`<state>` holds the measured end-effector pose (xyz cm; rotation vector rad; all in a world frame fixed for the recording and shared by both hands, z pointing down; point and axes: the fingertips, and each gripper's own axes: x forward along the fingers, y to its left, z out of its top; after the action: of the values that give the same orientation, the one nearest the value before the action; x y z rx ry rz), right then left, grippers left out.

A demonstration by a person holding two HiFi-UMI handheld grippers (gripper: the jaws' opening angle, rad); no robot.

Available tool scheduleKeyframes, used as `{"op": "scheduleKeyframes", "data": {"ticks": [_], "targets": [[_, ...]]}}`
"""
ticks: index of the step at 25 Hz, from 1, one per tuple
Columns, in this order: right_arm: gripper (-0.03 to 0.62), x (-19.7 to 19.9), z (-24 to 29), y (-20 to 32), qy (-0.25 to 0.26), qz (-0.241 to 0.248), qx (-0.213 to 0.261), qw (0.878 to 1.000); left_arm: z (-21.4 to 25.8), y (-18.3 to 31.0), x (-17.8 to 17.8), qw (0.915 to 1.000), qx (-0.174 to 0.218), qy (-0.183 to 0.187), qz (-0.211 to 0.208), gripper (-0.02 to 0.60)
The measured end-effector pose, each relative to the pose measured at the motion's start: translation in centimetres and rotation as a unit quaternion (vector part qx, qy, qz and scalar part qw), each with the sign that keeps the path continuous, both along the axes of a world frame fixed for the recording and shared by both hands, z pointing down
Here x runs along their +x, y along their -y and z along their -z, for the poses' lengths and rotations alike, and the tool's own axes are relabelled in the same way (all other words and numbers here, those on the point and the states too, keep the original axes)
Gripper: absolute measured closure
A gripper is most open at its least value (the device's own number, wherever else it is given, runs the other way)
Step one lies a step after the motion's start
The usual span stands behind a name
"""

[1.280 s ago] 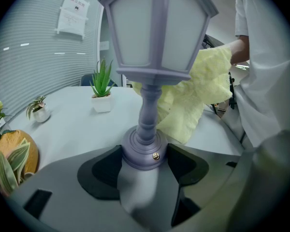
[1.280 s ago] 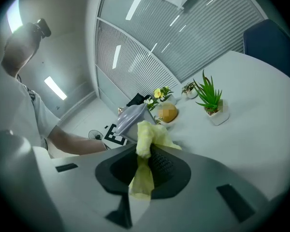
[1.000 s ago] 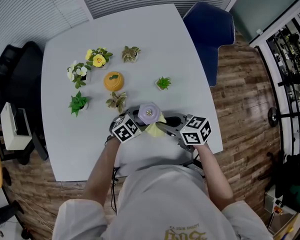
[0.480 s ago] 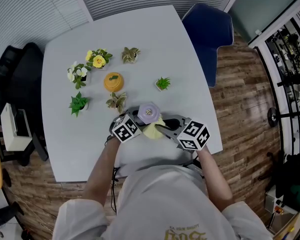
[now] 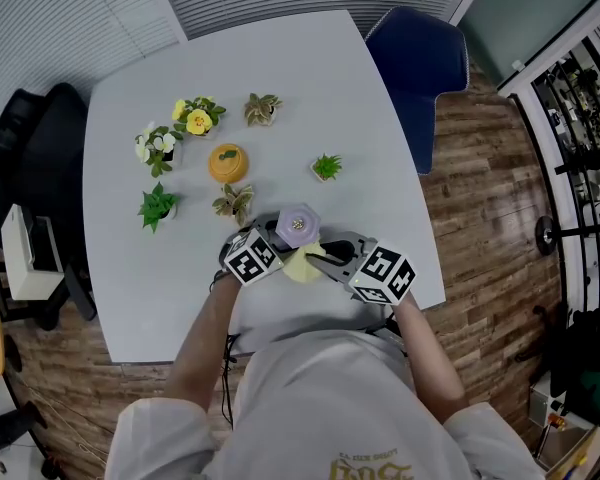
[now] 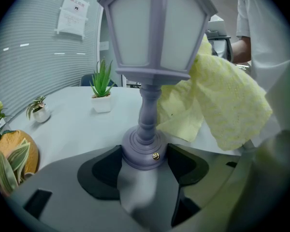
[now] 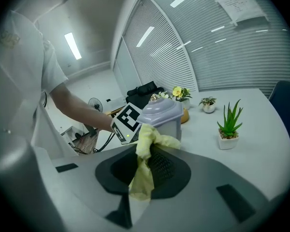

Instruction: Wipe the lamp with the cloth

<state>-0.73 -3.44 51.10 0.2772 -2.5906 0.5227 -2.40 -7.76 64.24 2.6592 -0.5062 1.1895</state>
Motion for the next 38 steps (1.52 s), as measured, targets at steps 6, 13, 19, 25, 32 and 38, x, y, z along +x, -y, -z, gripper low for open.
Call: {"op": "scheduleKeyframes", "data": {"ticks": [6, 13, 19, 25, 32, 38], "targets": [[0.534, -1.0, -0.4, 0.2, -0.014, 0.009, 0.011, 1.0, -0.1, 0.1, 0.0, 1.0, 0.0, -0.001, 0.0, 0.278], [0.536, -1.3, -0.5, 0.3, -0.019, 0.006, 0.014, 1.0, 0.0, 0.0, 0.0, 1.0, 0.001, -0.002, -0.001, 0.278], [0.536, -1.6, -0.7, 0.2, -0.02, 0.009, 0.009, 1.0, 0.1, -0.1, 0.1, 1.0, 0.001, -0.002, 0.0, 0.278], [0.536, -1.9, -1.2, 0.2, -0.025, 0.012, 0.001, 1.0, 0.1, 0.0, 0.1, 1.0, 0.001, -0.003, 0.0, 0.278], [0.536, -2.2, -1.7, 0.3, -0.023, 0.01, -0.024, 0.999, 0.0, 0.0, 0.1, 1.0, 0.001, -0.002, 0.001, 0.278], [0.536, -1.7, -2.8, 0.0, -0.05, 0.012, -0.022, 0.998, 0.1, 0.0, 0.1, 1.0, 0.003, -0.001, 0.001, 0.278]]}}
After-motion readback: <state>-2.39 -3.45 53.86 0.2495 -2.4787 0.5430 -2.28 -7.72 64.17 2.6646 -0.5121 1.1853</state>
